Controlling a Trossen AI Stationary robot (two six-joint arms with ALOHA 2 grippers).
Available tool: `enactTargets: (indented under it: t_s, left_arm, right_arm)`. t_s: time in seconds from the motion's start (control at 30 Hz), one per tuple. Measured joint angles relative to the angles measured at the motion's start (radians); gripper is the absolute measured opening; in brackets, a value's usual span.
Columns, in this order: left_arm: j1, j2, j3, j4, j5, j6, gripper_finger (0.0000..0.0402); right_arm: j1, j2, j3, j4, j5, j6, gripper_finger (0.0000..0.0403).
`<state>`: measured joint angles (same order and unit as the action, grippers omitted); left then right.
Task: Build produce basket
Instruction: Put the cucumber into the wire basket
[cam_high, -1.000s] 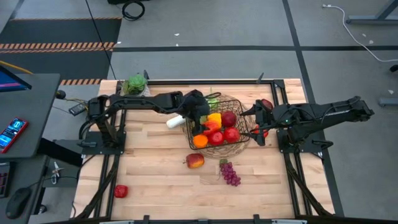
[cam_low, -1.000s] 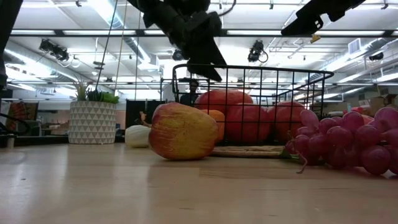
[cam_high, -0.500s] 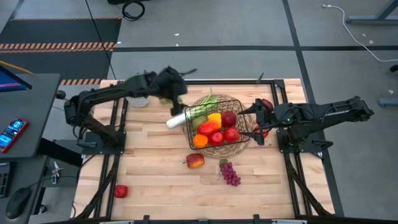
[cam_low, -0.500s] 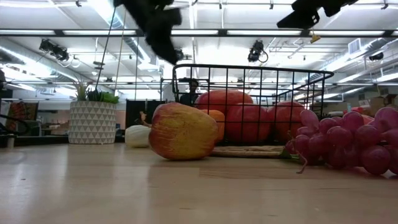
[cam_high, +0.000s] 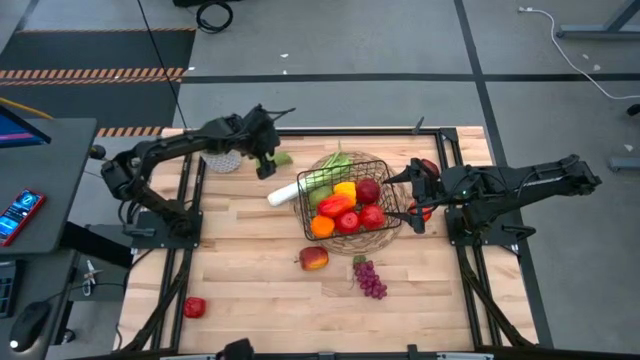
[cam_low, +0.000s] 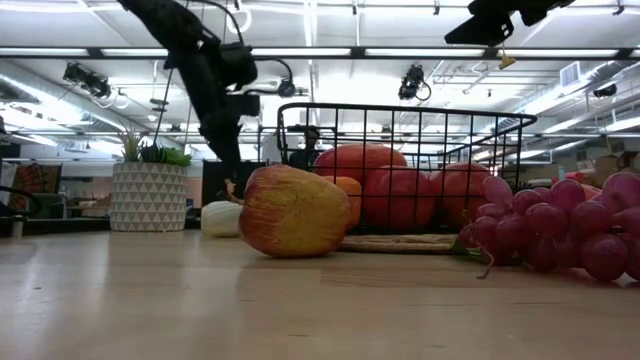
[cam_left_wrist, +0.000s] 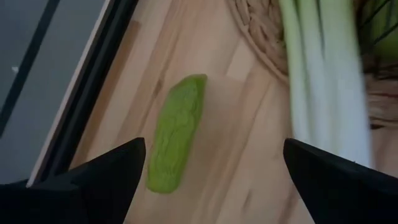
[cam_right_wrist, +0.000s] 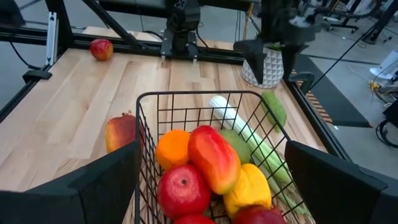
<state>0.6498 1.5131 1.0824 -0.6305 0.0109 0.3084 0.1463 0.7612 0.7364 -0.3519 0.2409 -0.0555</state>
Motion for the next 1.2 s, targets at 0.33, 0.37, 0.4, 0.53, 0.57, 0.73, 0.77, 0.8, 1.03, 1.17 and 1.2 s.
enactTargets:
  t_s: [0.33, 0.37, 0.4, 0.53, 0.57, 0.73, 0.77, 0.8, 1.03, 1.17, 1.2]
  left_arm:
    - [0.009, 0.09, -0.1, 0.229, -0.08, 0.138, 0.0387]
    - [0.009, 0.111, -0.091, 0.229, -0.091, 0.147, 0.0387]
    - [0.009, 0.134, -0.081, 0.231, -0.101, 0.153, 0.0387]
    - [0.011, 0.229, -0.016, 0.204, -0.116, 0.173, 0.0387]
    - [0.01, 0.252, -0.001, 0.18, -0.12, 0.185, 0.0387]
    - [0.014, 0.341, 0.062, 0.061, -0.127, 0.228, 0.0387]
    - [0.015, 0.353, 0.066, 0.046, -0.13, 0.228, 0.0387]
    - [0.015, 0.36, 0.067, 0.046, -0.131, 0.228, 0.0385]
    - [0.016, 0.37, 0.068, 0.043, -0.131, 0.23, 0.0344]
    - [0.016, 0.371, 0.068, 0.043, -0.152, 0.229, 0.0301]
    - [0.016, 0.371, 0.068, 0.043, -0.156, 0.229, 0.0288]
  right_arm:
    - [0.0, 0.006, 0.0, 0.018, 0.0, 0.0, 0.04]
    - [0.0, 0.009, 0.0, 0.024, 0.0, 0.0, 0.04]
    - [0.0, 0.012, 0.0, 0.03, 0.0, 0.0, 0.04]
    - [0.0, 0.023, 0.0, 0.027, 0.0, 0.0, 0.04]
    - [0.0, 0.026, 0.0, 0.029, 0.0, 0.0, 0.04]
    - [0.0, 0.033, 0.0, 0.026, 0.0, 0.0, 0.04]
    - [0.0, 0.034, 0.0, 0.027, 0.0, 0.0, 0.04]
    - [0.0, 0.036, 0.0, 0.029, 0.0, 0.0, 0.04]
    - [0.0, 0.04, 0.0, 0.028, 0.0, 0.0, 0.04]
    - [0.0, 0.04, 0.0, 0.029, 0.0, 0.0, 0.04]
    - [0.0, 0.04, 0.0, 0.029, 0.0, 0.0, 0.04]
